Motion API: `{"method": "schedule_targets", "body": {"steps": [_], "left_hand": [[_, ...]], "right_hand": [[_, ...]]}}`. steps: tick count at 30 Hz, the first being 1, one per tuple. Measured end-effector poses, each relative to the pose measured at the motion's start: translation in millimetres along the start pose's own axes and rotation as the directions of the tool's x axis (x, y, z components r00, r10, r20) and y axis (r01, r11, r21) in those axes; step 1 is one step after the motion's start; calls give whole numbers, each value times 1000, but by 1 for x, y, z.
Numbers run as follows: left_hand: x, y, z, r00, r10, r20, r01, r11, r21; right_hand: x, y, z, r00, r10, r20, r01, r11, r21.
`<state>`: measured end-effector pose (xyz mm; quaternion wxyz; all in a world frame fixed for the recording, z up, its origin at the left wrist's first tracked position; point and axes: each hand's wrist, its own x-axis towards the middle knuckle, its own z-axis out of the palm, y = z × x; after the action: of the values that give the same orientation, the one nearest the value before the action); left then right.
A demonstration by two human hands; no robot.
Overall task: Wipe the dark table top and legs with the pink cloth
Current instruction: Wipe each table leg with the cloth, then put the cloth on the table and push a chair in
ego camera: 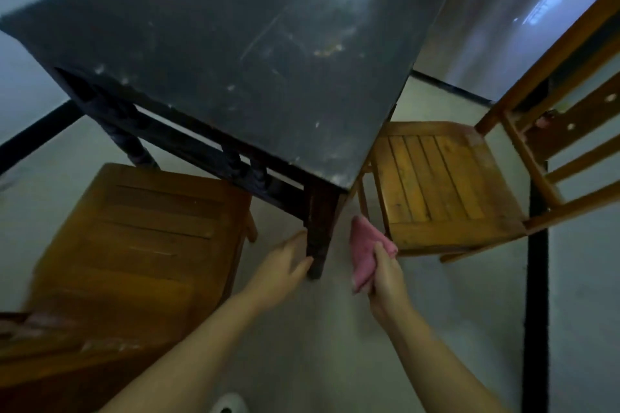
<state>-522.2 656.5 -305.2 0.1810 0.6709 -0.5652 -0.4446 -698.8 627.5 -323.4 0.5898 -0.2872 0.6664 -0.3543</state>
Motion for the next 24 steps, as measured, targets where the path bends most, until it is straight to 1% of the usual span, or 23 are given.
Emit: {"method": "schedule_targets", "body": {"steps": [2,3,5,7,8,9,10,11,12,13,14,15,16,17,18,19,20,21,22,24], "left_hand": [[-25,20,-19,1000,19,-12,-18,998,61],[-35,32,-33,998,54,-46,-48,993,112],[-46,56,-61,979,151,-139,-122,973,198],[-51,81,-88,931,253,-263,-194,954,230],[-48,90,-102,892,306,-334,-233,942,239],[-41,100,-116,854,341,-393,-257,934,249],[-32,109,-128,827,364,-428,-272,926,262],[-20,119,-138,814,381,-439,-276,918,284],[-7,126,-145,813,393,-430,-271,909,317],[7,129,-150,821,391,-415,-250,901,354],[22,129,-153,833,379,-403,-213,892,399],[35,125,-154,836,377,-400,-180,875,449],[47,119,-155,840,372,-395,-145,855,498],[56,111,-155,848,358,-391,-103,834,542],[63,101,-155,857,340,-388,-64,816,575],[69,92,-154,863,328,-383,-36,798,602],[73,83,-152,867,326,-377,-21,779,626],[75,75,-150,863,336,-377,-17,766,643],[76,69,-148,853,354,-384,-23,760,649],[78,64,-146,826,392,-406,-47,764,644]], "right_hand": [[-22,-39,-11,1000,8,-15,-9,999,-37],[-35,-60,-14,1000,13,-29,-15,998,-66],[-54,-99,-17,999,-30,-16,28,994,-104],[-69,-141,-15,996,-88,27,91,981,-169],[-75,-161,-13,990,-133,45,139,971,-196],[-80,-181,-8,974,-209,86,222,954,-200],[-81,-200,-3,939,-307,156,333,925,-183],[-78,-217,5,878,-407,253,451,881,-145],[-70,-230,16,816,-477,328,541,830,-137],[-57,-240,27,764,-516,388,606,780,-155],[-40,-247,41,724,-540,429,663,718,-215],[-21,-251,54,683,-567,460,720,628,-295],[-4,-252,68,645,-590,486,764,501,-406],[13,-248,79,622,-597,506,771,356,-527],[25,-243,88,616,-582,530,742,204,-639],[34,-235,95,614,-545,571,704,51,-709],[40,-224,99,618,-487,617,672,-80,-737],[41,-214,101,635,-432,640,645,-158,-747],[42,-208,103,650,-410,639,625,-189,-757],[43,-203,104,653,-421,630,619,-182,-764]]}}
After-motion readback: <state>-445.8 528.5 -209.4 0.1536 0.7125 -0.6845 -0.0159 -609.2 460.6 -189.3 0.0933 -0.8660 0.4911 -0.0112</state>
